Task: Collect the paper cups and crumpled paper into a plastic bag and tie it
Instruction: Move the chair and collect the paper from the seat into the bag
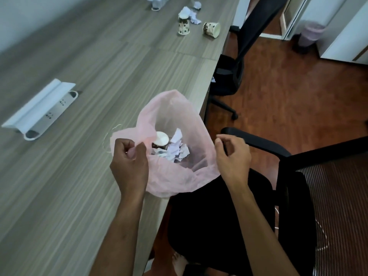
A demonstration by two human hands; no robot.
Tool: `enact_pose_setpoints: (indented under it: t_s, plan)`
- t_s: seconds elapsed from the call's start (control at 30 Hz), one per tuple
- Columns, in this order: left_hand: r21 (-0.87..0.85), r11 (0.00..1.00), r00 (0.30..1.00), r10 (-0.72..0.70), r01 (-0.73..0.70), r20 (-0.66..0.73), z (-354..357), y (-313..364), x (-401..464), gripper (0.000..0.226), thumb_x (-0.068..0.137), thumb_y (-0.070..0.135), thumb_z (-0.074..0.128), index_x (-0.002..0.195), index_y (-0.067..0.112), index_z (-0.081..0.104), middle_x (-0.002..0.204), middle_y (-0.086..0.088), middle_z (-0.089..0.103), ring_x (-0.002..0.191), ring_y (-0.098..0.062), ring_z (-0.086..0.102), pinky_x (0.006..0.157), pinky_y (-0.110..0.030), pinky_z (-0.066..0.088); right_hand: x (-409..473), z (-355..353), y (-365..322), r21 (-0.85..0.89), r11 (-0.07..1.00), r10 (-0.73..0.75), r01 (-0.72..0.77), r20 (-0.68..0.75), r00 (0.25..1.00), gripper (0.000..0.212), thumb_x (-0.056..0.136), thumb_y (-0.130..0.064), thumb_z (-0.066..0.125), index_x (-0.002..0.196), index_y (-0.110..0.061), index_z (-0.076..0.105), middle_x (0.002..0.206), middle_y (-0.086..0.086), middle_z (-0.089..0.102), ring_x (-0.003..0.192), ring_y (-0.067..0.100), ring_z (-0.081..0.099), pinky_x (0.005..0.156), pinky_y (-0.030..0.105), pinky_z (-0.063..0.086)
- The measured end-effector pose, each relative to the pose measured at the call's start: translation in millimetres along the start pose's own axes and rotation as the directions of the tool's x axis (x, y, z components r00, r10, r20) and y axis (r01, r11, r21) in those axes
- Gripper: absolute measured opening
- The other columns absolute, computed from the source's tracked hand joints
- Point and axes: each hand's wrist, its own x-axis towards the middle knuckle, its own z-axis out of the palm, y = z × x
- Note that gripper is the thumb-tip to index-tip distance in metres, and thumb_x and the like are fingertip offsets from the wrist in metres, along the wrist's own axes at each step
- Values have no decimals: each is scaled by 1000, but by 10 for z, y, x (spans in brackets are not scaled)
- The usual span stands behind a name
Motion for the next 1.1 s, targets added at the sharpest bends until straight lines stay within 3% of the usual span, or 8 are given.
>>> enact_pose_setpoints:
  t_s: [0.1,0.23,0.37,0.5,0.67,0.8,0.93,1.1]
  plan:
    - [10,999,999,30,-31,26,114,6,-63,11,85,13,63,83,9,52,68,12,50,63,7,50,59,-3,32,2,-52,455,-128,982,131,-141,-84,988,14,91,-33,57,102,-29,65,107,-8,58,110,16,46,90,20,30]
    - [-1,999,999,50,-50,21,159,33,-53,12,85,13,62,84,11,51,70,13,50,62,9,49,59,-2,31,-56,-33,1078,-89,938,322,-336,-139,936,32,94,-42,45,116,-24,61,123,3,57,118,25,48,103,42,40]
    - [4,997,996,80,-80,24,248,-29,-98,12,85,14,62,84,12,50,69,14,49,62,8,48,61,-5,33,-292,29,1852,-186,777,603,-601,-55,796,49,96,-39,49,137,-13,49,140,15,47,126,35,46,105,46,40]
    - [11,993,993,115,-115,17,330,-99,-140,20,84,16,61,75,25,45,67,14,47,60,7,46,61,-8,34,-624,112,2475,-487,596,762,-638,92,641,63,92,-42,55,148,-23,32,158,10,23,139,40,28,109,58,31]
    - [0,990,990,140,-140,-9,369,-216,-124,24,82,20,60,72,30,41,69,13,46,62,0,43,66,-20,39,-899,123,3061,-624,529,801,-576,144,581,66,91,-37,57,149,-35,26,162,3,8,141,46,16,107,63,26]
    - [-20,985,985,172,-172,-14,352,-296,-81,22,82,20,59,72,29,42,72,11,47,66,-9,45,66,-23,40,-1150,151,3246,-623,503,817,-600,115,566,61,90,-19,61,146,-18,37,156,11,21,129,40,32,99,48,42]
    - [-4,984,984,180,-180,-13,311,-371,-64,22,82,21,58,71,29,41,72,6,48,68,-13,46,66,-26,41,-1289,199,3273,-540,555,781,-633,77,620,47,86,5,55,131,-7,50,141,19,33,116,37,43,94,41,45]
    - [-21,984,984,176,-176,-5,322,-354,-83,26,84,18,59,71,29,39,70,12,45,64,-5,43,65,-20,39,-1207,337,3137,-431,634,748,-642,131,651,33,90,-4,57,123,-6,58,124,21,51,103,36,55,84,27,41]
